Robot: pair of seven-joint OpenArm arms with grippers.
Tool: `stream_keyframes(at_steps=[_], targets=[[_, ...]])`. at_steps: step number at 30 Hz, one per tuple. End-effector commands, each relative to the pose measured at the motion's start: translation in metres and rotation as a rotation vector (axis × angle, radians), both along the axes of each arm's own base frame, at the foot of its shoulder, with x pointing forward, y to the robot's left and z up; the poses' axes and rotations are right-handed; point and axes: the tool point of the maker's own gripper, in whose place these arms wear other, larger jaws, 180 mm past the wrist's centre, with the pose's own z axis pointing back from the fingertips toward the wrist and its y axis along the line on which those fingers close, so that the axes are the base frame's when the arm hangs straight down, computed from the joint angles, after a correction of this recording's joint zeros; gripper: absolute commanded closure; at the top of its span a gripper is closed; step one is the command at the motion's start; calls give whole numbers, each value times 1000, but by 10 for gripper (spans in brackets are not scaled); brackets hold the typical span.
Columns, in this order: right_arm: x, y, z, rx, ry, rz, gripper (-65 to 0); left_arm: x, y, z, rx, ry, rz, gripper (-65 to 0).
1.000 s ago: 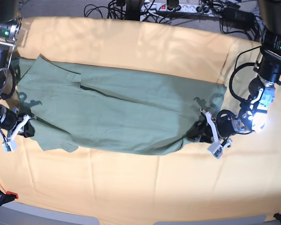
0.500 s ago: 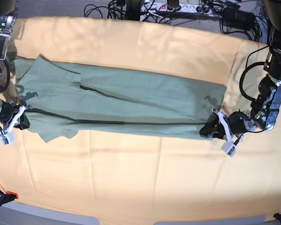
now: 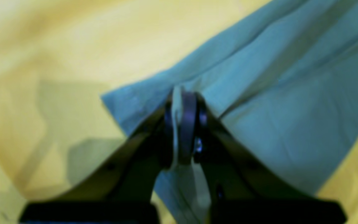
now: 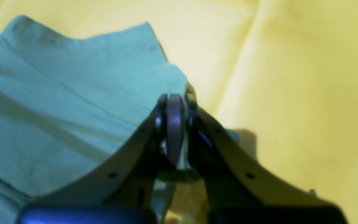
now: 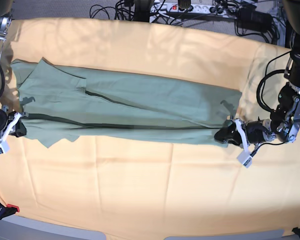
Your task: Fold the T-shirt properly
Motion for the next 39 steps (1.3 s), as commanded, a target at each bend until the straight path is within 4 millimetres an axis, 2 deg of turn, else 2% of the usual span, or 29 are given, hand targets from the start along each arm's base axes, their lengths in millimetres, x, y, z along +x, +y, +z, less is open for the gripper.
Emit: stream_keyframes(at_steps=[1, 4, 9, 16, 21, 26, 30, 31, 32, 35, 36, 37, 39], targets=[[10, -11, 23, -24, -50, -6, 0, 11, 4, 21, -11, -42, 4, 0], [9, -9, 24, -5, -49, -6, 0, 10, 6, 21, 13, -20, -10, 0], [6, -10, 21, -12, -25, -6, 0, 16, 10, 36, 40, -1, -27, 0], [-1, -5, 15, 22, 30, -3, 0, -7, -4, 49, -51, 164, -104, 0], [-1, -6, 16, 18, 30, -4, 0, -13, -1, 43, -16, 193, -120, 0], [-9, -14, 17, -30, 87, 4, 0, -21, 4, 37, 24, 234, -142, 0], [-8, -11, 22, -10, 75, 11, 0, -21, 3, 37, 23, 235, -142, 0], [-8, -9, 22, -2, 72, 12, 0, -21, 3, 37, 23, 235, -143, -30], [-8, -9, 22, 3, 73, 13, -18, -21, 3, 37, 23, 235, -143, -98], [-7, -9, 23, 2, 71, 13, -281, -21, 3, 37, 23, 235, -142, -298], [-7, -9, 24, 1, 70, 12, -356, -21, 3, 37, 22, 235, -142, -327], [-6, -9, 25, 1, 66, 12, -397, -21, 3, 37, 20, 235, -142, -330], [0, -9, 33, 5, 45, 13, -405, -21, 2, 38, 8, 240, -133, -330]])
